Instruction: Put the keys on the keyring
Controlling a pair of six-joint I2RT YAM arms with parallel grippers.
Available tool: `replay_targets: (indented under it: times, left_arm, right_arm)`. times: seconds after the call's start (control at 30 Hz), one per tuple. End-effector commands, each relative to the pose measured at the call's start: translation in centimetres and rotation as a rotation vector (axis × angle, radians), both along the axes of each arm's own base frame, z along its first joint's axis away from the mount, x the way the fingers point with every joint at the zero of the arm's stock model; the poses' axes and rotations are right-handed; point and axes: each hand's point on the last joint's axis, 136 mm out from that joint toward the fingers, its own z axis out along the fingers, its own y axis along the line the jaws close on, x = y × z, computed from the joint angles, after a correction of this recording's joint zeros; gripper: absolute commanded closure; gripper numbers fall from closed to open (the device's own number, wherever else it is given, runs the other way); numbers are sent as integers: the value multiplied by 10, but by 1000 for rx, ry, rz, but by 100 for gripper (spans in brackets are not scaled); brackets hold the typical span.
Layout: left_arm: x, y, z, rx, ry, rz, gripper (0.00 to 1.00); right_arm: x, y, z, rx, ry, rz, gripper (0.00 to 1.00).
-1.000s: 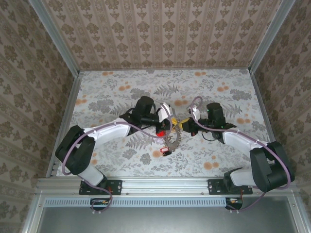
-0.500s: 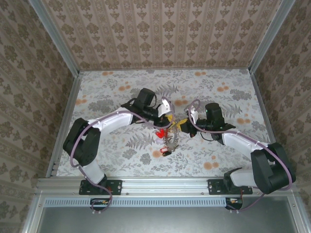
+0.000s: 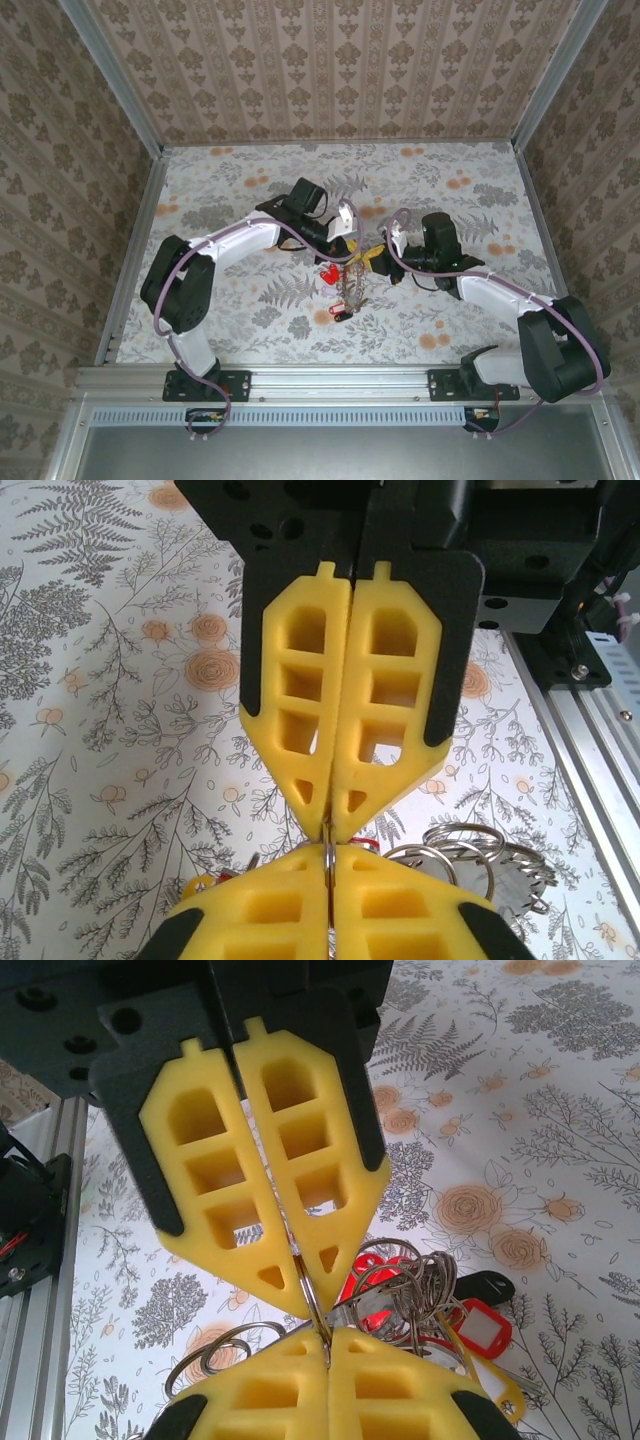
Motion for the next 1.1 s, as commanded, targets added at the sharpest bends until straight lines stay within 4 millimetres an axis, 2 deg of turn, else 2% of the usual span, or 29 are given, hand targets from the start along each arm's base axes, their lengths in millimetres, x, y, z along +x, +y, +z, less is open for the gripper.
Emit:
replay_targets:
  times: [0.0,0.13,0.23,0.5,0.9,0.97,1.07]
  left_arm:
    - [-7,-1,8,-25,19,-47,100]
    - [-4,-1,11,-49,-14,-24,100]
    - [-3,-5,24,-126,-35,-3,100]
    - [-7,-5,44,-247,-58,12,100]
    - [-17,-7,47,-279,-65,-22,100]
    - [-16,-7,49,-290,-81,-15,100]
    - [-14,-7,50,-296,-101,-2,100]
  right_arm:
    - [-2,3,12,17,-59,23,92]
    - [1,0,6,11,-32,-16,85]
    - [2,0,-5,14,16,-33,80]
    - [6,-1,-13,55,52,-82,78]
    - [7,10,3,148,108,-19,100]
    - [8,10,-10,138,168,-18,100]
    - [10,8,-17,138,224,-21,100]
